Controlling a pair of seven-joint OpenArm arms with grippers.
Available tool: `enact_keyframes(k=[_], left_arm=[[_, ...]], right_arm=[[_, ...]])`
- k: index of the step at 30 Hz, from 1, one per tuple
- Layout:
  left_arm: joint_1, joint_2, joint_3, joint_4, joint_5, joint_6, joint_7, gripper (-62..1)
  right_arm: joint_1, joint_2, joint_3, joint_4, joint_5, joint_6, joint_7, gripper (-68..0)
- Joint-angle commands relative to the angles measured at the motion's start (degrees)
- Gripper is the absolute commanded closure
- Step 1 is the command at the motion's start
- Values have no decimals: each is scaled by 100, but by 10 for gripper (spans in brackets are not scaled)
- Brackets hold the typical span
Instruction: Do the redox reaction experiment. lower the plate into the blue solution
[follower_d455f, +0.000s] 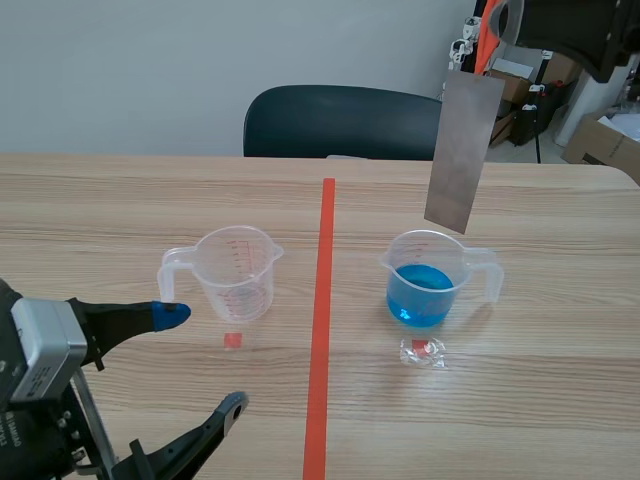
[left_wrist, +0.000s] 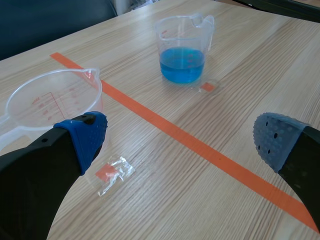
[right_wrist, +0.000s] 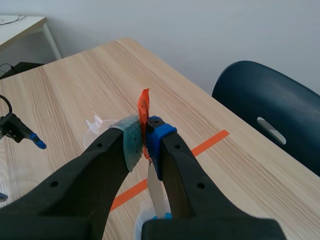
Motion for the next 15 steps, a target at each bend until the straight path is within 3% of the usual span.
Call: enact_keyframes(k=[1,8,15], left_arm=[[127,-96,-68,92,-55,-4,-229,-620],[772,-275,-361,90,-55,-2,-1338,-611],[1252,-323,-466,13,-50,214,-1871,-611]], right_arm=[[52,-70,26,-33,-11,20,101,-4],[-44,-254,26,-164,-164,20,63,-4],[-94,-286,26,-210,-168,20,59,-4]])
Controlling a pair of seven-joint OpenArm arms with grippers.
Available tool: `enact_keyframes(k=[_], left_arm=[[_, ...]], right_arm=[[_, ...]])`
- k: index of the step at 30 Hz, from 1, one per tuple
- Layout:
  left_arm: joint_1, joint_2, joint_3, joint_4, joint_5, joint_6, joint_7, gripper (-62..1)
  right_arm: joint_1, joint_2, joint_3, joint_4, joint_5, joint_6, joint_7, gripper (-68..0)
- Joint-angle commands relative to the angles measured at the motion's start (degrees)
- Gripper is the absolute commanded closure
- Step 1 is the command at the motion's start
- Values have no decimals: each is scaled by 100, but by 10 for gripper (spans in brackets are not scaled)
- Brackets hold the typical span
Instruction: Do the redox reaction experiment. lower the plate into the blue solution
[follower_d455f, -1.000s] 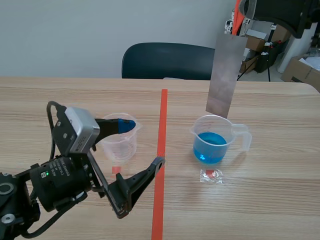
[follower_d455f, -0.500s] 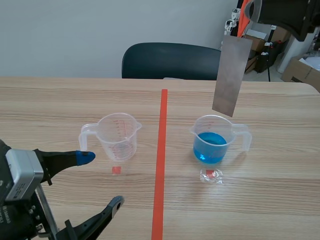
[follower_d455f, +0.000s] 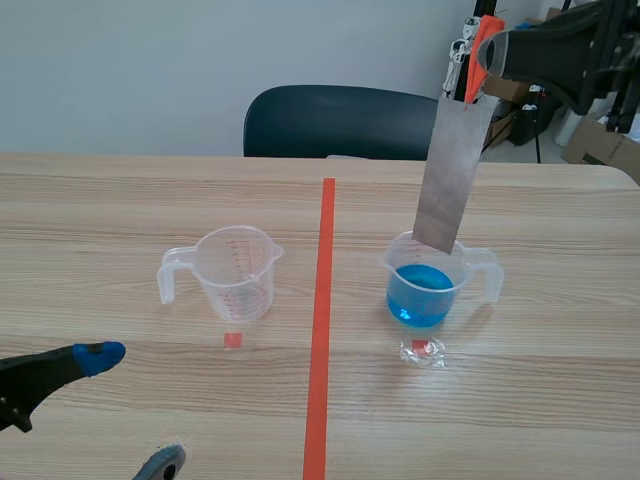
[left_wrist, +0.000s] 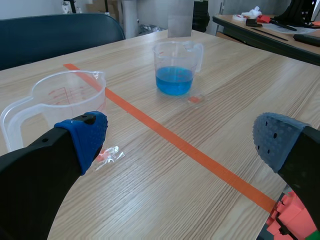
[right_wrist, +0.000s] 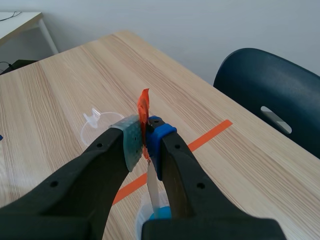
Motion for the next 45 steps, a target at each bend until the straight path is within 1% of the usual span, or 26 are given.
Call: enact_keyframes(k=[1,5,11,16,20,22,26,29,41,42,45], left_arm=[[22,-50,-24,-17,-48,129,-240,-611],[66,-59,-4,-269,-50,234,-546,-610],[66,-61,-4,-662,-55,243,-962,-610],[37,-59,-4,-737,-31,284,-1346,-611],[-146,-44,-4,-748,-11,372,-1176,-611],[-264,-39,-4,-758,105,369,-1187,-611],[-413,4,0,-758,195,367,-1185,-611],[-411,4,0,-758,205,358,-1252,-611],[-411,-46,0,-758,203,321,-1123,-611],[-411,-46,0,-758,203,308,-1123,-611],[-411,-44,0,-758,201,44,-1123,-623]], right_arm=[[66,48,26,15,81,20,105,-4],[66,-24,26,-15,-48,20,83,-4],[50,-107,26,-160,-48,20,85,-4],[50,-175,26,-243,-138,20,85,-4],[48,-247,22,-264,-181,20,50,-4],[48,-289,22,-275,-186,20,37,-4],[48,-337,22,-284,-267,20,22,-4],[35,-380,22,-308,-275,20,13,-4],[37,-619,22,-638,-352,20,-4,-4],[37,-623,22,-649,-352,20,-4,-4],[37,-658,22,-660,-352,22,-2,-4]])
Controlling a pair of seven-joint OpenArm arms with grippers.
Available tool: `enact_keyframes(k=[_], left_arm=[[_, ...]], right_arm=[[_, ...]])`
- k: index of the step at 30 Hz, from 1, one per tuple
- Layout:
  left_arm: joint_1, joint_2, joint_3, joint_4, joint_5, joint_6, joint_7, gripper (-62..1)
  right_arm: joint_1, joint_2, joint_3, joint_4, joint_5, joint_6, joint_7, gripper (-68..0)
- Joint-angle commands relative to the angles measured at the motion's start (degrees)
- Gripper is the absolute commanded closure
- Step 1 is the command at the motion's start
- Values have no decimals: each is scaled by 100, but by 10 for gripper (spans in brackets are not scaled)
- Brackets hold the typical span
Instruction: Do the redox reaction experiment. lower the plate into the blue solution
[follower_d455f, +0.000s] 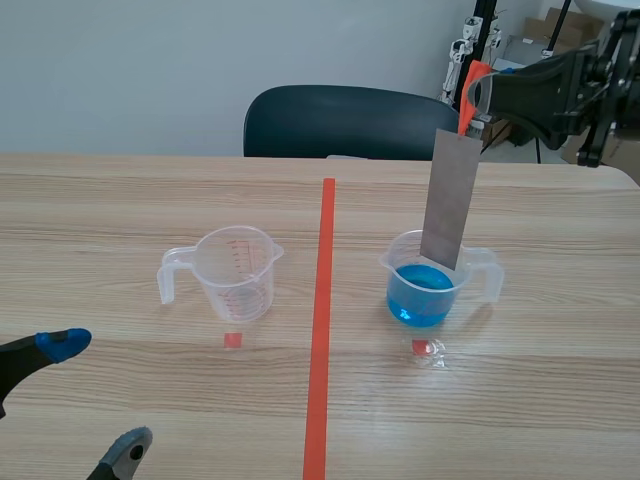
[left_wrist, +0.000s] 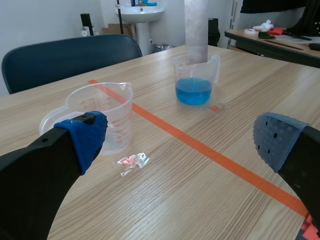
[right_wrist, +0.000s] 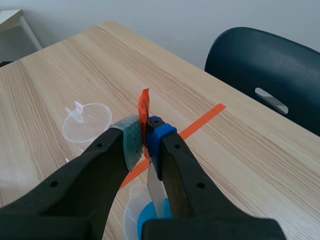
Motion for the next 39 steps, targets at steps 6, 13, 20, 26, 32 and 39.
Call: enact_keyframes(k=[6,13,20,26,32,39], left_arm=[[44,-46,0,109,-42,-494,-105,-623],[42,-44,0,109,-48,-516,-227,-623],[35,-33,0,109,-37,-511,83,-623],[-59,-31,2,109,-39,-511,162,-623],[-120,-31,2,109,-35,-516,136,-623],[-149,-31,2,109,166,-511,138,-623]], right_arm=[[46,-85,22,-11,-76,22,72,-4],[-28,-190,22,-63,-264,22,83,-4],[-28,-308,22,-343,-306,24,131,-4],[-28,-505,22,-595,-533,28,173,-4],[-31,-684,22,-761,-673,46,238,-4],[-31,-896,22,-872,-931,46,260,-4]])
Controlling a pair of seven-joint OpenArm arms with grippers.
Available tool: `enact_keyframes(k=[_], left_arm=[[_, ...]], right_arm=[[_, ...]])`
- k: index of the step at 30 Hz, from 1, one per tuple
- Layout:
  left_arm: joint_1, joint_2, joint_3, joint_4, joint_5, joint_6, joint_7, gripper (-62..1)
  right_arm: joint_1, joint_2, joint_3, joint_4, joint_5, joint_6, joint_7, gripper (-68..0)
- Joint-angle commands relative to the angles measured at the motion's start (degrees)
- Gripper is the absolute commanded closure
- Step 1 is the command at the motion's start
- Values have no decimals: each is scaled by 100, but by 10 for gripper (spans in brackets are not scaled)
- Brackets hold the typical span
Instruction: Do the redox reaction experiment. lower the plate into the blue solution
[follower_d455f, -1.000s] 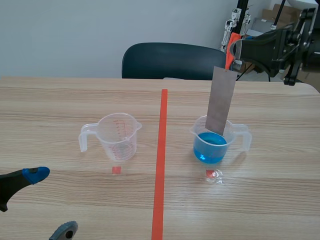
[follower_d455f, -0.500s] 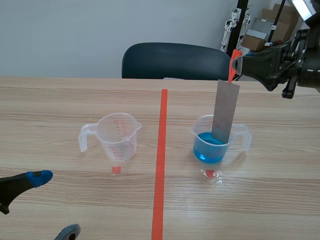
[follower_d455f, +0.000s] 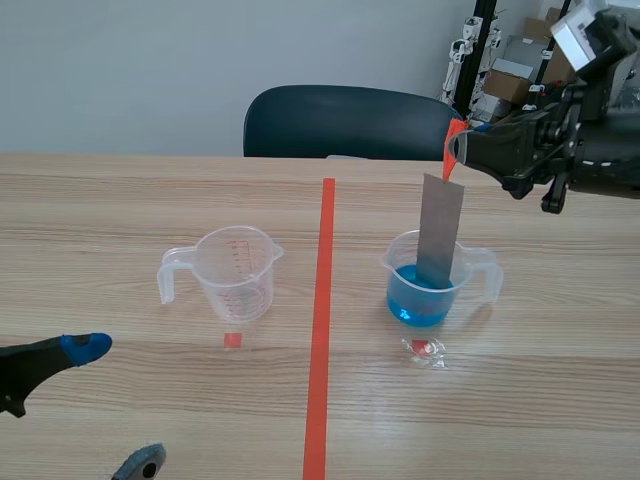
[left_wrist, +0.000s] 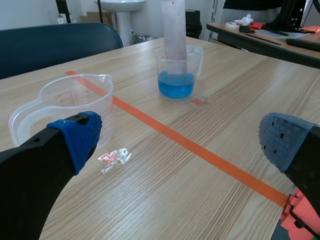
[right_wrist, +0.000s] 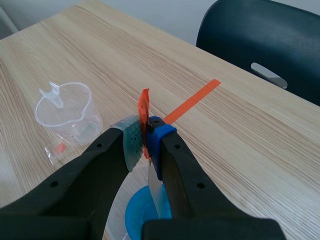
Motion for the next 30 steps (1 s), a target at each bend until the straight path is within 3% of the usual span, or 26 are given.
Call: enact_keyframes(k=[1,13,30], left_arm=[[-15,-33,2,107,-37,9,-83,-623],[-15,-35,2,107,-42,9,-81,-623],[-15,-35,0,107,-39,11,-76,-623]], right_arm=[[81,-15,22,-13,39,28,122,-4],[9,-260,22,-83,-313,26,116,-4],[-203,-264,22,-83,-605,26,205,-4]])
